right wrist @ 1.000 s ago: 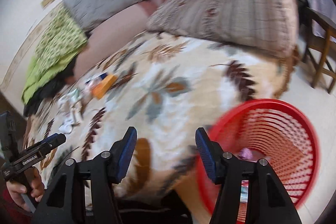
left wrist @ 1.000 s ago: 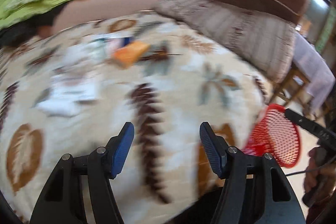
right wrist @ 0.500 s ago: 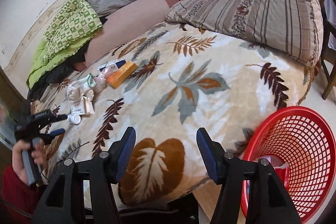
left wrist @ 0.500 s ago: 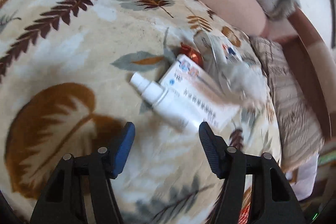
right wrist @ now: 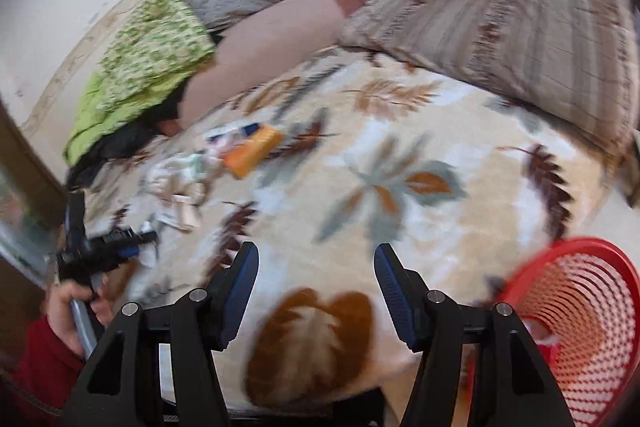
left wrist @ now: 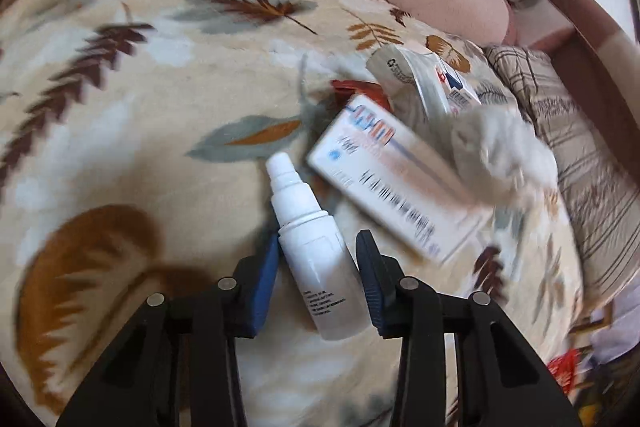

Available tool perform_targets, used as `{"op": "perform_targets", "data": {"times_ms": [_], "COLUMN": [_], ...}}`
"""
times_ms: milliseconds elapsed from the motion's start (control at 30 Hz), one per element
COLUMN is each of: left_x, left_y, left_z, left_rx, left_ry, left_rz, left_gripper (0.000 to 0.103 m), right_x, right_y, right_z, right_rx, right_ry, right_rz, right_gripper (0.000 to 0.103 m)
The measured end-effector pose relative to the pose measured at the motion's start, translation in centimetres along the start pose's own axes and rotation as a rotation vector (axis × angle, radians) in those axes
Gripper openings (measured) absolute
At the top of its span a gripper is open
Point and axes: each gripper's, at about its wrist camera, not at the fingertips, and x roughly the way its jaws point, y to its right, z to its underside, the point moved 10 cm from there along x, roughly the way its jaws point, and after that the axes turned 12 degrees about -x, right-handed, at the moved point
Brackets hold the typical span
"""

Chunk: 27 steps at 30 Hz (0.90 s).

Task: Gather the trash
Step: 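Grasp the white spray bottle with the left tool while the right tool grasps the white sock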

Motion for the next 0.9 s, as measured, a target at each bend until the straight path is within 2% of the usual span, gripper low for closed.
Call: {"op": "perform_targets", "data": {"times_ms": [133,267,400,500,600,667,700,733,800,900], "left_x": [-2.4,-2.2,-1.9,-1.7,-1.4,-1.4,-1.4,-1.4,-1.5,-1.8], "left_y": [-2.6,-3.5,-3.4,-3.4,-3.3,-3.2,-3.1,-3.1,-3.0,-2.3], "left_z": [-0.1,-0.7,-1.1,-1.1,-1.3,-1.3,-1.3,-1.3,-1.2,-1.0], "left_rx": [0.042,0.018,0.043,0.049,0.059,0.066,0.071,0.073,0.075,0.081], "left_ry": [0.133,0.161,0.178,0.173,0.171,0.173,0.173,0.173,0.172,0.170], "left_rz": [-0.043,-0.050,-0.070,-0.069,-0.071,-0.073,-0.073,-0.069,-0.056,-0.015], "left_gripper": [0.033,0.032,0.032,0.032,0.032,0.032,0.032,0.032,0.031,0.031], "right_x": [2.3,5.8,9.1,12.6,17.2,19.0,19.7,20.1,19.0,15.8], "right_y": [-4.3,-9.9,-14.4,-16.4,-17.3,-17.3,-17.4,-17.6,-17.7,-17.1], "right_z": [-2.6,-5.7,-8.5,-9.6,-9.4,-8.9,-8.4,-8.0,-7.8,-7.5], "right_rx": [0.005,0.036,0.025,0.078,0.127,0.148,0.157,0.162,0.138,0.043], "right_ry": [-0.003,-0.024,-0.026,-0.062,-0.127,-0.165,-0.190,-0.201,-0.162,-0.070], "right_rz": [-0.136,-0.257,-0.295,-0.311,-0.284,-0.282,-0.297,-0.319,-0.331,-0.286], "right_gripper": [0.065,0.069,0.072,0.073,0.073,0.060,0.040,0.031,0.024,0.023]}}
